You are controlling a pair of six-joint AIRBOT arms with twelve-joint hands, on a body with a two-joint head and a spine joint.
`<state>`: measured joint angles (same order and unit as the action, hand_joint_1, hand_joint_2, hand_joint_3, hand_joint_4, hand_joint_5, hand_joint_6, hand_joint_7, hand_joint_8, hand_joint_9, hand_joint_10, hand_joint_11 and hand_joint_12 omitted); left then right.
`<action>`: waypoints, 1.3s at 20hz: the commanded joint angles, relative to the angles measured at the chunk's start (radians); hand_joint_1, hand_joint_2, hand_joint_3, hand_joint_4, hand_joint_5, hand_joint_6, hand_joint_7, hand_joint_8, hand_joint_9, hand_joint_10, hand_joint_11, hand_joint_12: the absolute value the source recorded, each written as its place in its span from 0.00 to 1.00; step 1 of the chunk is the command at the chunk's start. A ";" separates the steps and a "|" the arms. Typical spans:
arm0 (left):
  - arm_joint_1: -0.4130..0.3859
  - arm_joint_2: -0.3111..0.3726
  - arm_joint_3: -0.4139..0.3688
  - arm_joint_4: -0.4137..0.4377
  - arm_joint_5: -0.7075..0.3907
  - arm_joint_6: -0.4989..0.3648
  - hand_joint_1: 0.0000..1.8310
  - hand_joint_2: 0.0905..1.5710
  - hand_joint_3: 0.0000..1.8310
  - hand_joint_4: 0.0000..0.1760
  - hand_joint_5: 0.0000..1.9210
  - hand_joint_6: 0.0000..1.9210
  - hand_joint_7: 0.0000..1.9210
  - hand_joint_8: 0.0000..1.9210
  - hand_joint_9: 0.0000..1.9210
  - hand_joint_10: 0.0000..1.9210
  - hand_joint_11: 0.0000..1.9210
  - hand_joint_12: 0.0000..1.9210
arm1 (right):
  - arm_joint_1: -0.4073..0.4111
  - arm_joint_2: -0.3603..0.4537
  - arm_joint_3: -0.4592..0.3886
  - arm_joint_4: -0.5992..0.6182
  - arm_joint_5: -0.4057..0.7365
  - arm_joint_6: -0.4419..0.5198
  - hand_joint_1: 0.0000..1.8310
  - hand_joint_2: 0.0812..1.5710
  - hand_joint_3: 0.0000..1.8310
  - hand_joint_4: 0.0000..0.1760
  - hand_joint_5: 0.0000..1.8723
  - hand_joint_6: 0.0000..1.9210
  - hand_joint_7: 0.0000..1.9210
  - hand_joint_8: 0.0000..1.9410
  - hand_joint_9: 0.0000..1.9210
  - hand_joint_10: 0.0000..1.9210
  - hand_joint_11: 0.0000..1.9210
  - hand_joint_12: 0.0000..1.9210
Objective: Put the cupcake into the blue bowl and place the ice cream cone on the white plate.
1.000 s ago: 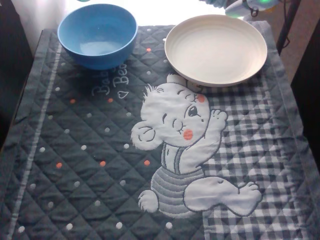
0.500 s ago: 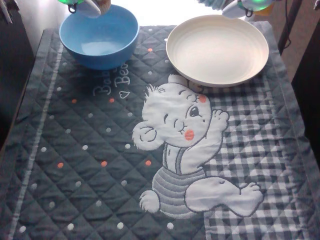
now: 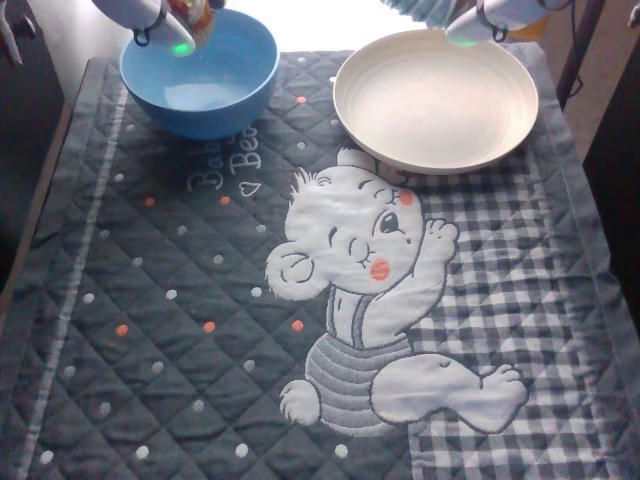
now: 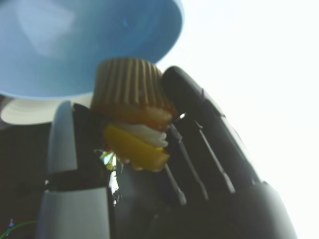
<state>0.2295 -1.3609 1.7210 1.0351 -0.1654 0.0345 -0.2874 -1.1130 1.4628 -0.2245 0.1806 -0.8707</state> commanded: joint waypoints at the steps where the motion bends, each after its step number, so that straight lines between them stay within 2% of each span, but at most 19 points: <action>1: -0.009 -0.001 0.002 -0.015 -0.055 -0.001 0.76 0.66 0.00 0.00 0.50 0.46 0.57 0.37 0.58 0.50 0.48 0.45 | 0.007 0.002 -0.001 0.011 0.116 -0.003 0.63 0.69 0.00 0.00 0.53 0.50 0.77 0.00 0.87 0.05 0.70 0.53; 2: -0.009 -0.001 0.001 -0.015 -0.056 -0.002 0.75 0.67 0.00 0.00 0.48 0.50 0.53 0.45 0.58 0.51 0.43 0.45 | 0.005 0.002 -0.001 0.011 0.116 -0.003 0.63 0.69 0.00 0.00 0.53 0.48 0.74 0.00 0.84 0.04 0.68 0.52; 3: -0.008 0.000 0.000 -0.015 -0.060 -0.002 0.74 0.62 0.00 0.00 0.43 0.19 0.44 0.18 0.50 0.22 0.39 0.42 | 0.002 0.003 -0.002 0.012 0.116 -0.003 0.60 0.65 0.00 0.00 0.48 0.18 0.67 0.00 0.81 0.02 0.67 0.50; 4: -0.008 0.000 -0.001 -0.015 -0.062 -0.002 0.72 0.60 0.00 0.00 0.40 0.06 0.38 0.06 0.44 0.08 0.35 0.37 | 0.000 0.004 -0.004 0.012 0.116 -0.003 0.50 0.59 0.00 0.00 0.42 0.05 0.56 0.00 0.69 0.00 0.59 0.44; 5: -0.007 0.000 -0.002 -0.015 -0.064 -0.002 0.69 0.59 0.00 0.00 0.40 0.01 0.36 0.01 0.42 0.02 0.34 0.33 | -0.001 0.004 -0.005 0.012 0.116 -0.003 0.46 0.57 0.00 0.00 0.39 0.01 0.52 0.00 0.64 0.00 0.53 0.47; 6: -0.007 0.000 -0.002 -0.015 -0.066 -0.003 0.68 0.57 0.00 0.00 0.39 0.00 0.36 0.00 0.39 0.01 0.34 0.25 | -0.001 0.004 -0.007 0.012 0.116 -0.003 0.43 0.56 0.00 0.00 0.36 0.00 0.45 0.00 0.56 0.00 0.43 0.48; 7: -0.007 0.000 -0.004 -0.014 -0.067 -0.003 0.68 0.56 0.00 0.00 0.38 0.00 0.34 0.00 0.37 0.00 0.34 0.19 | -0.001 0.003 -0.006 0.012 0.116 -0.003 0.40 0.54 0.00 0.00 0.35 0.00 0.41 0.00 0.51 0.00 0.36 0.51; 8: -0.007 0.000 -0.006 -0.013 -0.069 -0.003 0.68 0.55 0.00 0.00 0.38 0.00 0.34 0.00 0.35 0.00 0.35 0.14 | -0.001 0.003 -0.006 0.012 0.116 -0.003 0.37 0.54 0.00 0.00 0.33 0.00 0.41 0.00 0.45 0.00 0.23 0.58; 9: -0.007 0.000 -0.007 -0.013 -0.071 -0.003 0.68 0.55 0.00 0.00 0.37 0.00 0.34 0.00 0.34 0.00 0.36 0.10 | -0.001 0.004 -0.006 0.012 0.116 -0.003 0.36 0.53 0.00 0.00 0.32 0.00 0.37 0.00 0.36 0.00 0.11 0.62; 10: -0.007 0.000 -0.007 -0.012 -0.073 -0.003 0.68 0.54 0.00 0.00 0.37 0.00 0.33 0.00 0.33 0.00 0.36 0.09 | -0.001 0.004 -0.006 0.012 0.116 -0.003 0.35 0.52 0.00 0.00 0.31 0.00 0.33 0.00 0.29 0.00 0.03 0.63; 12: -0.005 0.001 -0.010 -0.011 -0.076 -0.003 0.67 0.53 0.00 0.00 0.37 0.00 0.32 0.00 0.31 0.00 0.35 0.08 | -0.001 0.004 -0.006 0.012 0.116 -0.003 0.33 0.50 0.00 0.00 0.31 0.00 0.31 0.00 0.25 0.00 0.00 0.59; 13: -0.005 0.001 -0.010 -0.011 -0.080 -0.003 0.68 0.53 0.00 0.00 0.37 0.00 0.33 0.00 0.31 0.00 0.36 0.08 | -0.001 0.005 -0.007 0.012 0.116 -0.003 0.34 0.50 0.00 0.00 0.31 0.00 0.33 0.00 0.29 0.01 0.03 0.64; 16: -0.005 0.010 -0.017 -0.018 -0.093 -0.005 0.69 0.53 0.00 0.00 0.37 0.00 0.33 0.00 0.31 0.00 0.34 0.07 | -0.003 0.013 -0.013 0.012 0.116 -0.003 0.35 0.50 0.00 0.00 0.32 0.00 0.33 0.00 0.30 0.01 0.01 0.69; 20: -0.003 0.038 -0.019 -0.089 -0.148 -0.005 0.69 0.53 0.00 0.00 0.37 0.00 0.33 0.00 0.32 0.00 0.35 0.07 | -0.025 0.046 -0.039 0.042 0.159 -0.003 0.37 0.52 0.00 0.00 0.32 0.00 0.37 0.00 0.34 0.00 0.06 0.65; 21: -0.001 0.061 -0.031 -0.125 -0.180 -0.004 0.67 0.53 0.00 0.00 0.37 0.00 0.33 0.00 0.34 0.01 0.35 0.07 | -0.038 0.069 -0.062 0.061 0.200 -0.003 0.37 0.51 0.00 0.00 0.31 0.00 0.40 0.01 0.34 0.00 0.01 0.66; 24: 0.017 0.147 -0.095 -0.293 -0.296 0.066 0.66 0.53 0.00 0.00 0.37 0.00 0.34 0.00 0.34 0.01 0.35 0.07 | -0.083 0.148 -0.141 0.140 0.339 -0.003 0.40 0.51 0.00 0.00 0.30 0.00 0.39 0.00 0.31 0.00 0.00 0.69; 25: 0.021 0.179 -0.123 -0.345 -0.344 0.097 0.65 0.53 0.00 0.00 0.37 0.00 0.33 0.00 0.35 0.00 0.33 0.14 | -0.113 0.183 -0.175 0.184 0.414 -0.003 0.37 0.49 0.00 0.00 0.31 0.00 0.38 0.00 0.29 0.00 0.00 0.60; 26: 0.029 0.202 -0.146 -0.381 -0.378 0.121 0.65 0.53 0.00 0.00 0.37 0.00 0.33 0.00 0.35 0.00 0.33 0.14 | -0.137 0.205 -0.198 0.213 0.467 -0.002 0.37 0.49 0.00 0.00 0.31 0.00 0.38 0.00 0.29 0.00 0.00 0.60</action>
<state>0.2691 -1.1423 1.5616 0.6697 -0.4294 0.1665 -0.4435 -0.9043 1.2545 -0.0200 0.4969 -0.8719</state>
